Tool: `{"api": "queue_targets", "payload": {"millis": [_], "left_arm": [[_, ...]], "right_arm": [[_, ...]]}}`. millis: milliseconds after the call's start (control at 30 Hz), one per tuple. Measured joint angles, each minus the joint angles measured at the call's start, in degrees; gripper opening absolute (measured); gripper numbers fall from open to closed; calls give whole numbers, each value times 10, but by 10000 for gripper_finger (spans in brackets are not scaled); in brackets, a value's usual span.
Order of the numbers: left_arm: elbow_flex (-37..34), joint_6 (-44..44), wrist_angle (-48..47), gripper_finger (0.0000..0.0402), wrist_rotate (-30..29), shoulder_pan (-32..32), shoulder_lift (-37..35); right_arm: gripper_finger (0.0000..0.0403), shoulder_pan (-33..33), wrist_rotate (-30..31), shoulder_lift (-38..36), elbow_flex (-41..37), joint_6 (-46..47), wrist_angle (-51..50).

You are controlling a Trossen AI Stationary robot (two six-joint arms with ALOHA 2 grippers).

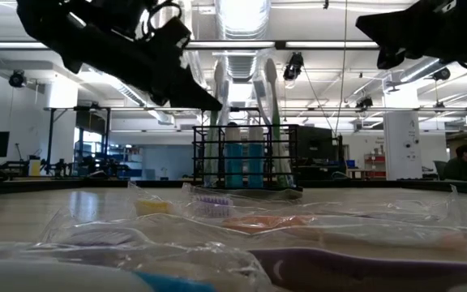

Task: Pick & Place toothbrushing station
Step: Put the green toothbrush into the wire organizer, then put the top purple toothbrush into the wire organizer

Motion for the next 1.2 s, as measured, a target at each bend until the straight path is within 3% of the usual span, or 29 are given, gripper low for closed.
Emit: {"api": "queue_targets", "payload": {"millis": [333, 833, 1000, 1200], "left_arm": [[1, -10, 15, 30, -4, 0, 33], [14, -61, -98, 291, 25, 1, -64], [14, -58, -120, 322, 27, 1, -123], [23, -52, -206, 314, 37, -5, -250]], "right_arm": [[13, 0, 0, 2, 1, 0, 1], [13, 0, 0, 6, 1, 4, 0], [13, 0, 0, 5, 1, 5, 0], [13, 0, 0, 5, 1, 15, 0]]}}
